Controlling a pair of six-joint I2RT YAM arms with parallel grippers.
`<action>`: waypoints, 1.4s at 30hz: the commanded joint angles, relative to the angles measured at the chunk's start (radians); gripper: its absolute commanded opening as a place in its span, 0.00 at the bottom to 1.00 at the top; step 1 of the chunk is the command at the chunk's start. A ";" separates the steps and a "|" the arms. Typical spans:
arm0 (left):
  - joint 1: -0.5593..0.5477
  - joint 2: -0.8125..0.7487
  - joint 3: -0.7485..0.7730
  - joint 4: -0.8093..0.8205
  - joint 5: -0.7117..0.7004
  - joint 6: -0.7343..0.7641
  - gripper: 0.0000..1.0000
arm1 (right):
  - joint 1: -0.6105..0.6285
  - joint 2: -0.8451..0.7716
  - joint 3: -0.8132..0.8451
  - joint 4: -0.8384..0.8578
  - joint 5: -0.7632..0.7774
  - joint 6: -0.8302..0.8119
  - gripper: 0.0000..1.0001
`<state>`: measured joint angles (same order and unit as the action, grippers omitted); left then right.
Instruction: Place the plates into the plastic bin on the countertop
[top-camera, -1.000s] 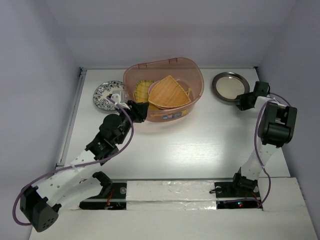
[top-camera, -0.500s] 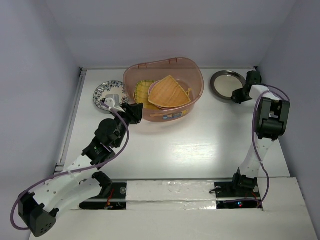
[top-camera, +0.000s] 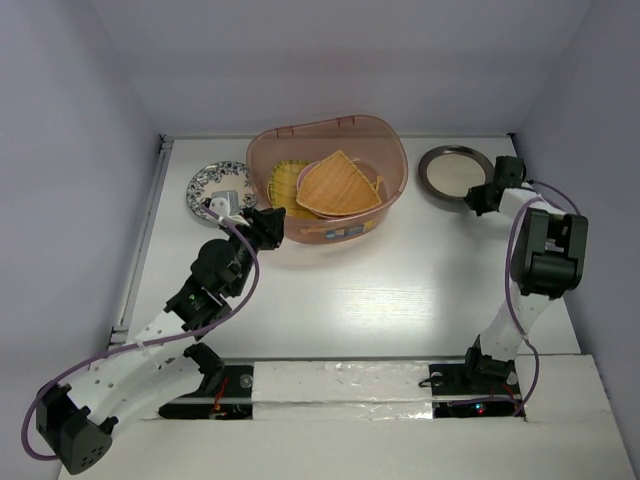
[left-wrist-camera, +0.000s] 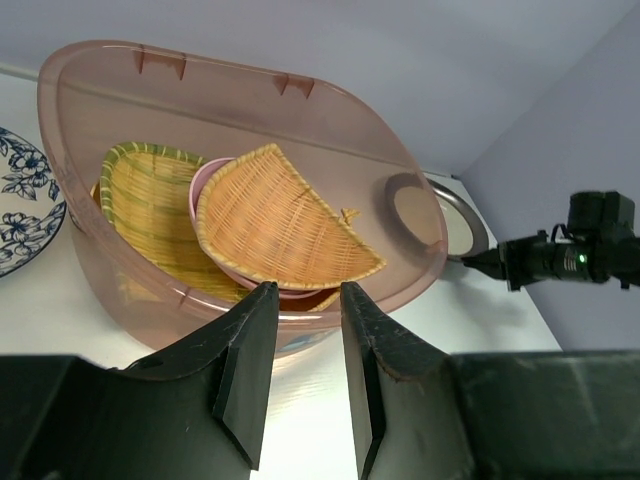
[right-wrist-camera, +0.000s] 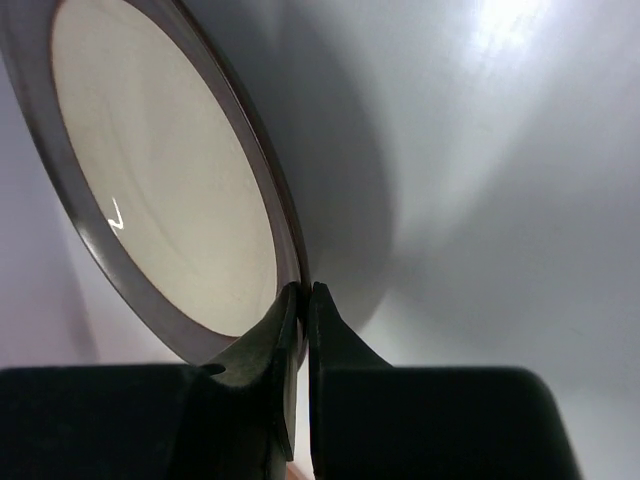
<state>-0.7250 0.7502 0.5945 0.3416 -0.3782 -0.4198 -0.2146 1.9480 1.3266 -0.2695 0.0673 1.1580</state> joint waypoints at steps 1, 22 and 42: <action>-0.004 -0.012 -0.022 0.057 -0.010 0.012 0.28 | -0.022 -0.134 -0.143 0.119 0.029 -0.060 0.00; -0.004 -0.043 -0.056 0.054 -0.091 0.019 0.25 | -0.085 -0.950 -0.886 0.808 -0.211 -0.193 0.00; -0.004 -0.019 0.019 -0.049 -0.332 0.022 0.25 | -0.057 -1.155 -0.519 0.587 -0.587 -0.199 0.00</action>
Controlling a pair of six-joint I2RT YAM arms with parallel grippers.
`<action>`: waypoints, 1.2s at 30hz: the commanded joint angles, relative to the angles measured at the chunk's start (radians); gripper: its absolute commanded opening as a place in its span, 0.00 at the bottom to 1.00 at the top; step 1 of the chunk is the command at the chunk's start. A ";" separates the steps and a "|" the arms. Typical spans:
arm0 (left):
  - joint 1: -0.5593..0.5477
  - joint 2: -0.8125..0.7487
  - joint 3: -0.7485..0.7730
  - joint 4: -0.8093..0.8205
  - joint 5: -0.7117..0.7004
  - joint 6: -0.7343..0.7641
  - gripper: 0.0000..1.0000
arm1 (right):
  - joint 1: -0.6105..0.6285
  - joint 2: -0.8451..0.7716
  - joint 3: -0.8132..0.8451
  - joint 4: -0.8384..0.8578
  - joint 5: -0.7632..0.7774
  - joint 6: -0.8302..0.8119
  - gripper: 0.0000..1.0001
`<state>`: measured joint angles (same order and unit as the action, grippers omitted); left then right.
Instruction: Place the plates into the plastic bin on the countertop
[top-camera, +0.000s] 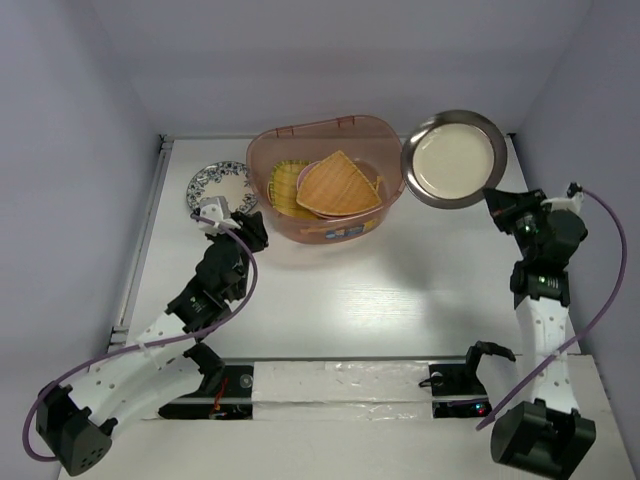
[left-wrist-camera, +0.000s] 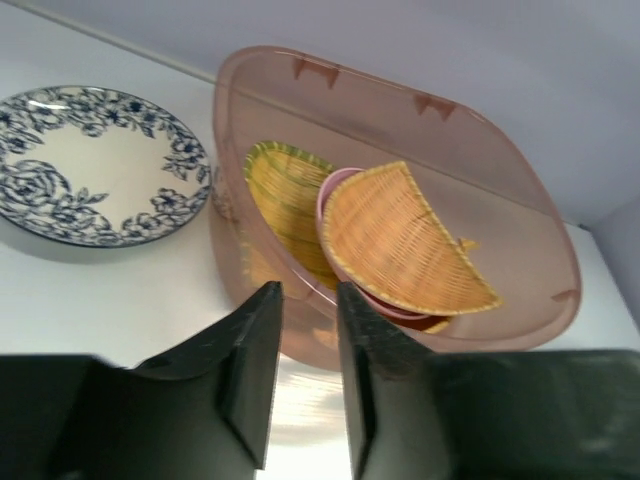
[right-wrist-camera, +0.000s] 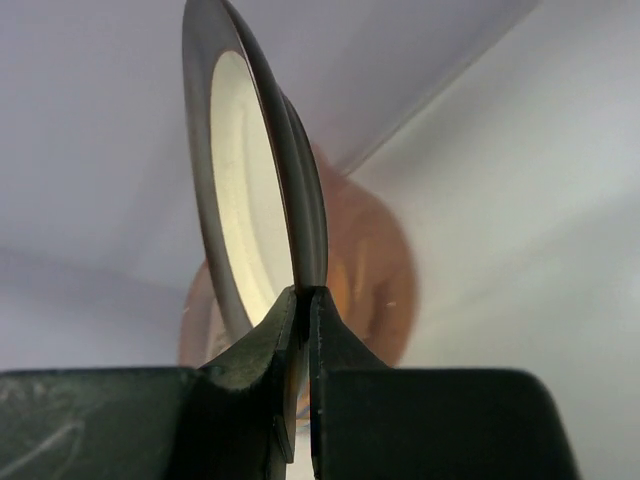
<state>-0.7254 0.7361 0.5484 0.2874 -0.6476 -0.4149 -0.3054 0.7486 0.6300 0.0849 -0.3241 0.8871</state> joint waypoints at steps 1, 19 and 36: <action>0.009 0.003 0.076 0.006 -0.063 0.018 0.23 | 0.034 0.069 0.178 0.237 -0.210 0.073 0.00; 0.510 0.229 0.183 -0.042 0.305 -0.298 0.53 | 0.470 0.774 0.631 0.213 -0.225 0.013 0.00; 0.794 0.600 0.231 -0.073 0.513 -0.407 0.54 | 0.522 1.107 0.884 -0.082 -0.216 -0.189 0.10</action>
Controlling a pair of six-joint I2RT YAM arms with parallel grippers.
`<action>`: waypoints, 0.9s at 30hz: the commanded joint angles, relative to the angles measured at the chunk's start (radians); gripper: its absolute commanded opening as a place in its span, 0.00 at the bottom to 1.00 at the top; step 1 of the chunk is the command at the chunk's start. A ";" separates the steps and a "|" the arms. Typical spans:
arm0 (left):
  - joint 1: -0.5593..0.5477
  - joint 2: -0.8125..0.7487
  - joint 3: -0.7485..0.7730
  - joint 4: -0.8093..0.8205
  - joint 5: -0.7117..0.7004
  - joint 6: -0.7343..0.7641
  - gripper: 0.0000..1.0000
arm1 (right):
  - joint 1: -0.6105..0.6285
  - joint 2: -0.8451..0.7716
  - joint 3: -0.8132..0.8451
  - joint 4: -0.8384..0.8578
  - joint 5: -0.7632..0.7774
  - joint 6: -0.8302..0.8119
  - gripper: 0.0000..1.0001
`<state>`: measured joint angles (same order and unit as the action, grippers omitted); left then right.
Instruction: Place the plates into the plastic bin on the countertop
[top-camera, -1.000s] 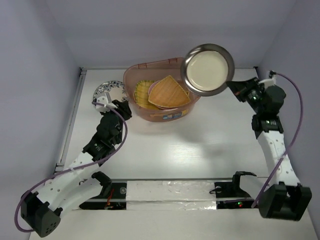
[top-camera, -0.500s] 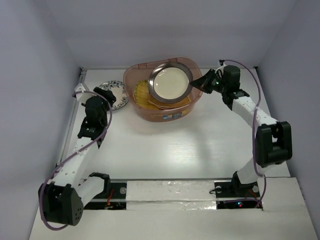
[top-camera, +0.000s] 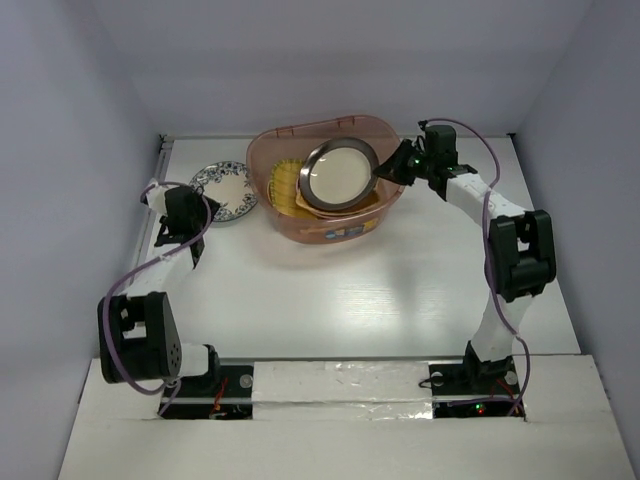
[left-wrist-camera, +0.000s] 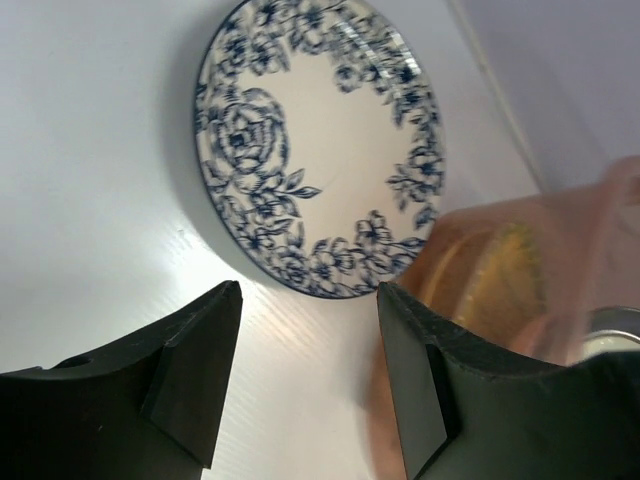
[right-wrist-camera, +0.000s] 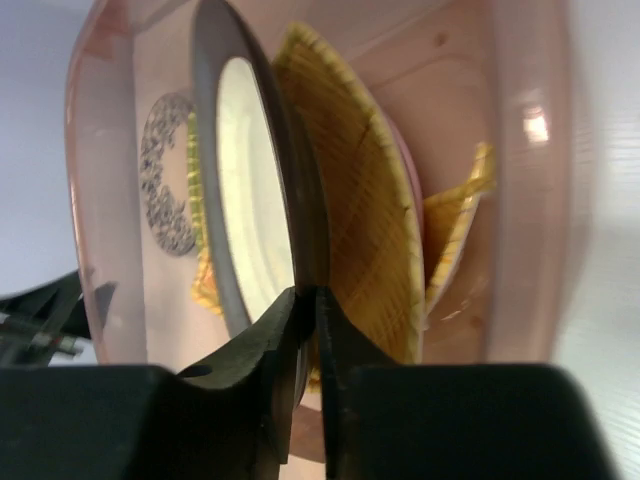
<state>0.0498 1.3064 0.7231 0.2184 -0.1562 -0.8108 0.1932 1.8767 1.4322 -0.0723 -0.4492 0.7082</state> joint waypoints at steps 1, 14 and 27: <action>0.019 0.042 0.059 -0.010 0.018 -0.007 0.54 | 0.023 -0.018 0.082 0.075 -0.085 -0.016 0.20; 0.050 0.235 0.099 -0.007 0.020 -0.005 0.56 | 0.090 -0.160 0.076 0.000 0.109 -0.111 0.90; 0.102 0.445 0.171 0.059 0.147 -0.033 0.50 | 0.141 -0.514 -0.223 0.189 0.112 -0.056 0.82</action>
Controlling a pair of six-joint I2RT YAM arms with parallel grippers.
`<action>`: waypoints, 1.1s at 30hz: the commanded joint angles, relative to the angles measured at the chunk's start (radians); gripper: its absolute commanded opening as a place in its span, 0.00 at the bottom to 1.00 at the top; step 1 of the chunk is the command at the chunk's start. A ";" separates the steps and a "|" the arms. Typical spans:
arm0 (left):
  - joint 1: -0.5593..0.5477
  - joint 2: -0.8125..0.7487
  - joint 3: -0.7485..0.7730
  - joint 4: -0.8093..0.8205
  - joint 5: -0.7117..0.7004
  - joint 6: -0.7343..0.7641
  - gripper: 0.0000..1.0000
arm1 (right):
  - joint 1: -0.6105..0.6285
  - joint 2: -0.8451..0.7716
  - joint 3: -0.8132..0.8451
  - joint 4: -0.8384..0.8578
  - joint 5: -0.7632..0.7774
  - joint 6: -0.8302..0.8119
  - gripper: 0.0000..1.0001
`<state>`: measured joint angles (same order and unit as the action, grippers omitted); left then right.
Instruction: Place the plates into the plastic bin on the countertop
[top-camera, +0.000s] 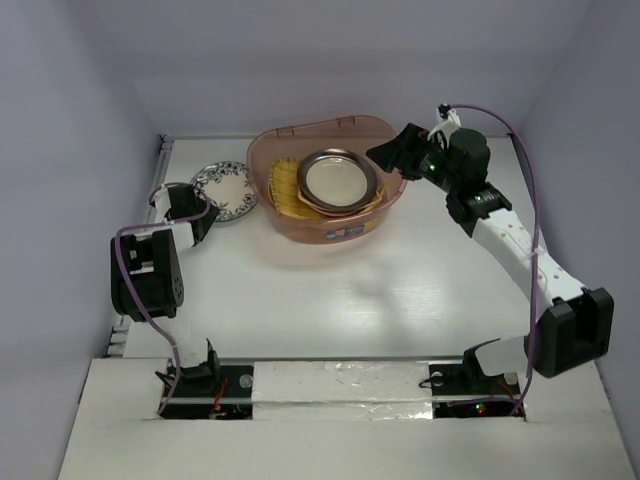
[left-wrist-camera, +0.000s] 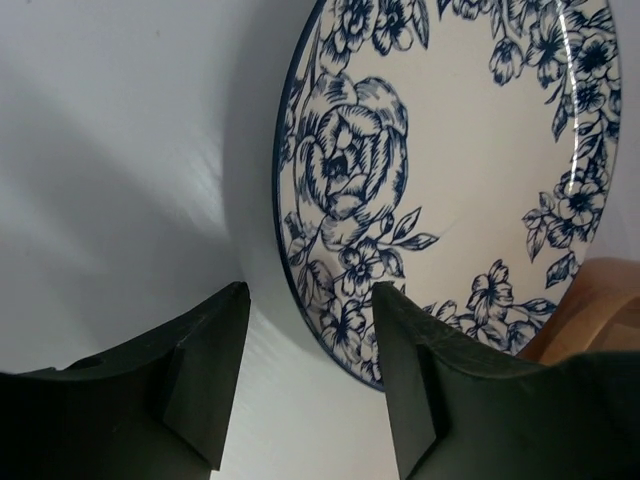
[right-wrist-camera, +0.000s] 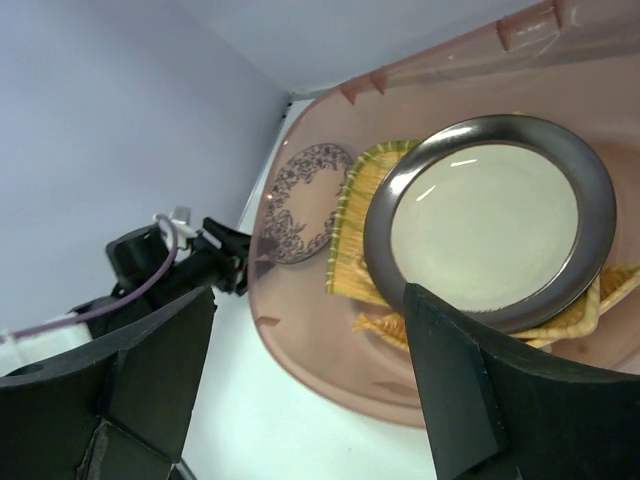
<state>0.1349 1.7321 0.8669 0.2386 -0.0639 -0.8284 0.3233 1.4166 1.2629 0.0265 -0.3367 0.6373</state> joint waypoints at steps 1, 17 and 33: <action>0.017 0.027 0.030 0.045 0.059 -0.018 0.48 | 0.011 -0.073 -0.069 0.107 -0.004 0.018 0.81; 0.086 0.075 -0.135 0.377 0.280 -0.201 0.00 | 0.011 -0.364 -0.296 0.187 0.010 0.056 0.76; 0.164 -0.413 -0.075 0.186 0.130 -0.149 0.00 | 0.011 -0.507 -0.416 0.167 0.056 0.062 0.75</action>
<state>0.2794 1.4017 0.7437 0.3424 0.0860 -0.9588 0.3286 0.9291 0.8566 0.1436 -0.2985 0.6960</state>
